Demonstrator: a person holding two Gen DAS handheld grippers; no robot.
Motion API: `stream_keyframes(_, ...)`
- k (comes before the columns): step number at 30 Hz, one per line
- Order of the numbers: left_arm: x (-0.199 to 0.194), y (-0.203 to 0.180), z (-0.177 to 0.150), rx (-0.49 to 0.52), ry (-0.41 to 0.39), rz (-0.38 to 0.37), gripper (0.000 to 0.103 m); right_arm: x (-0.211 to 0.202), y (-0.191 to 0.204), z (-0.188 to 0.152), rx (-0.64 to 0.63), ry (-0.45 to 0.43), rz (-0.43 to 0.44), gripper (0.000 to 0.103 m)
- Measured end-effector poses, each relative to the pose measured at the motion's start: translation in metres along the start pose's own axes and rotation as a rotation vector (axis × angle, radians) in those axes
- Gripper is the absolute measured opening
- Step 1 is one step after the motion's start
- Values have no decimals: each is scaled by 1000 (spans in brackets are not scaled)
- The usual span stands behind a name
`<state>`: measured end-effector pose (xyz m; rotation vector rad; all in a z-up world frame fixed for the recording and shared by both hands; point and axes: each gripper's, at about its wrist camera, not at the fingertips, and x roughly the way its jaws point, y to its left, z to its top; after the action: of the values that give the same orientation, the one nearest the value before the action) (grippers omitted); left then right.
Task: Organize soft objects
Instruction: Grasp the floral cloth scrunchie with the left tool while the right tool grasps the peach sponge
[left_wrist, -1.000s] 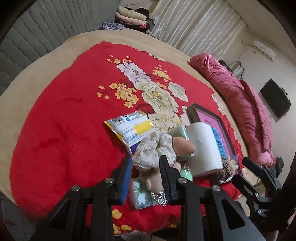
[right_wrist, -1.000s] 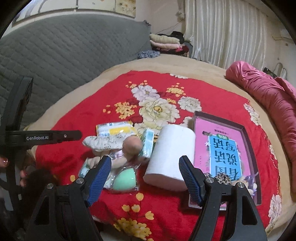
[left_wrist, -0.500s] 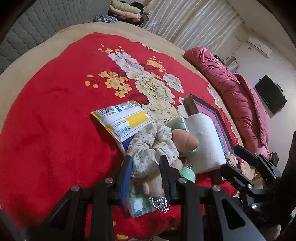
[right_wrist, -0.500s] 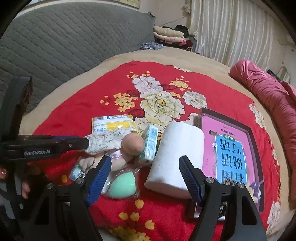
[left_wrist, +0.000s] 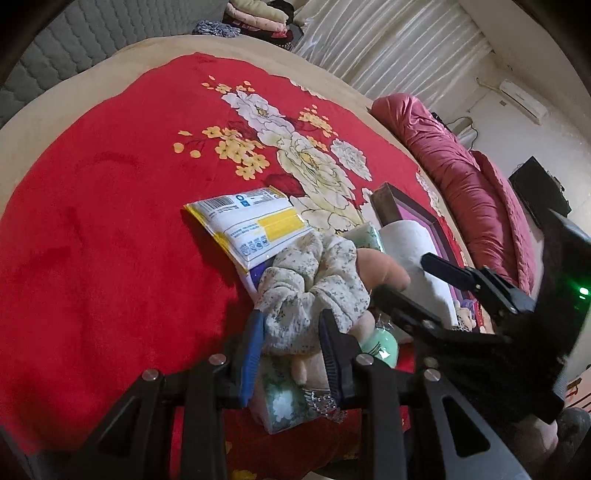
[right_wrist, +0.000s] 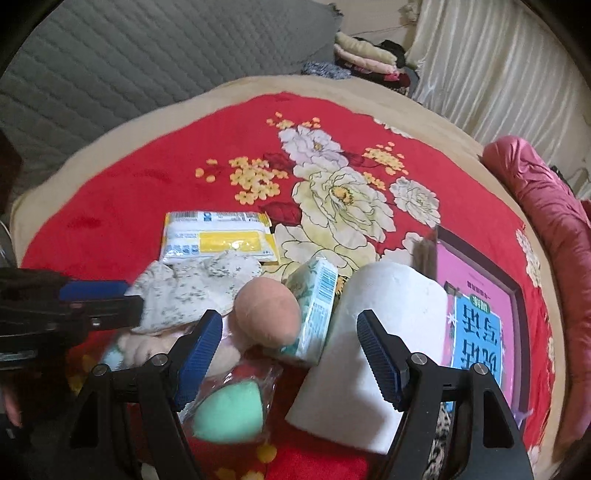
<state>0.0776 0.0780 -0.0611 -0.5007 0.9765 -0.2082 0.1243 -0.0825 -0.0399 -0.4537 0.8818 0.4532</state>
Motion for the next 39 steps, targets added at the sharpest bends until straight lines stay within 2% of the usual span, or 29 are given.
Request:
stream_keyframes(3,-4,3,1,-16,-16,-7,31,6,3,3,-13,0,0,77)
stream_keyframes(5,-5,4,1,-22,-15,-13,31,10,4,3,-13,6,12,71)
stream_keyframes(7,-4,5,0,-28,-6,-20,37,12,5,2,-13,7,15,53)
stream_keyframes(9,-2,8,-1,-50,2,-46,39,14,6,2,-13,15,43,40)
stream_keyframes(12,0,11,-1,-86,7,-79,39,12,8,1,-6,0,49,40)
stream_keyframes(17,9,15,-1,-110,21,-87,39,5,-2,-4,68,-13,89,39)
stream_keyframes(21,14,18,-2,-141,22,-133,39,-3,-6,-7,97,-24,109,39)
stream_keyframes(23,15,18,-3,-154,19,-152,33,-6,-8,-9,113,-28,116,39)
stream_keyframes(26,13,16,-4,-133,0,-136,25,-10,-10,-11,128,-35,120,39)
stream_keyframes(27,12,15,-5,-134,-2,-146,18,-11,-11,-12,133,-37,122,39)
stream_keyframes(31,7,15,-5,-127,-37,-135,11,-16,-14,-16,156,-40,138,39)
stream_keyframes(39,-18,11,-2,-84,-158,-115,9,-31,-17,-23,173,-84,151,39)
